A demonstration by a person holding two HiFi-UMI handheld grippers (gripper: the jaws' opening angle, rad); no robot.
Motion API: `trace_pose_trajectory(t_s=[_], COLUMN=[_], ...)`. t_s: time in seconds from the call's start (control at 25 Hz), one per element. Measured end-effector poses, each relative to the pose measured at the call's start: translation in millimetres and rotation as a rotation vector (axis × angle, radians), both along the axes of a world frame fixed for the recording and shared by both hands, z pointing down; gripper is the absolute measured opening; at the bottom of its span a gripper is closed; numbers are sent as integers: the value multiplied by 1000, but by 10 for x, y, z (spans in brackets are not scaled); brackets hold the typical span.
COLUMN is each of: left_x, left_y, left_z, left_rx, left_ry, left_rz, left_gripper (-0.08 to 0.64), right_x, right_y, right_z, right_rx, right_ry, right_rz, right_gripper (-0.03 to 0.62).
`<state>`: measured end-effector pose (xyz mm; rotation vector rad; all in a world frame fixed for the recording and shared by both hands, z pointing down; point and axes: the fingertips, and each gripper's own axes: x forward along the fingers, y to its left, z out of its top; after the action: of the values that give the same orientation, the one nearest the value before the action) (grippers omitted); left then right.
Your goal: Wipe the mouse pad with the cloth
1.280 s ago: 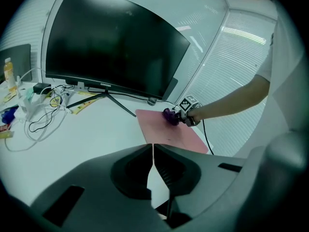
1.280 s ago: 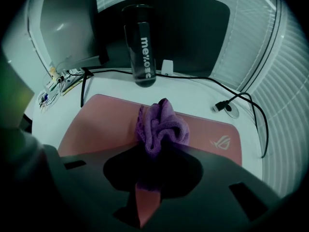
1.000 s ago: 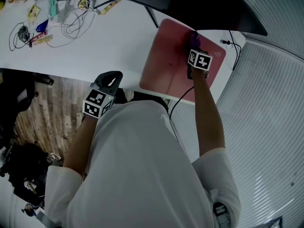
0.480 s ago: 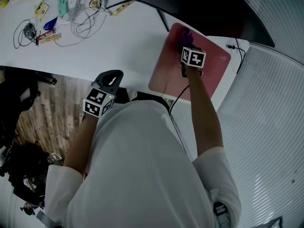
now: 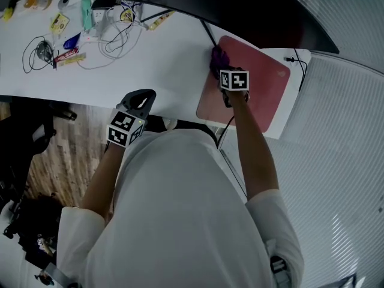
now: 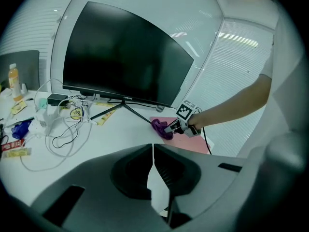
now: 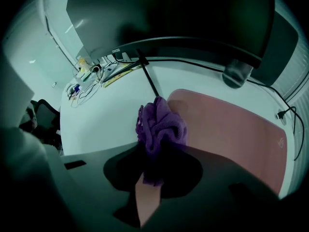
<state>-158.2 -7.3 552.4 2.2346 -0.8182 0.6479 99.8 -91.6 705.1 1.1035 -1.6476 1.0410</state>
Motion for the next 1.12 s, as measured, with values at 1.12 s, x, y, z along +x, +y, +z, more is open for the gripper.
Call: trace_pose_trajectory(t_s=[1.12], left_x=[741], left_y=[36], left_z=[-523], left_rx=[158], left_ry=[76], left_rz=[299], left_gripper=[23], right_x=[254], right_y=[1433], right_z=[-1851], right_rx=[517], right_ry=[50], right_rz=[70], right_gripper=[86])
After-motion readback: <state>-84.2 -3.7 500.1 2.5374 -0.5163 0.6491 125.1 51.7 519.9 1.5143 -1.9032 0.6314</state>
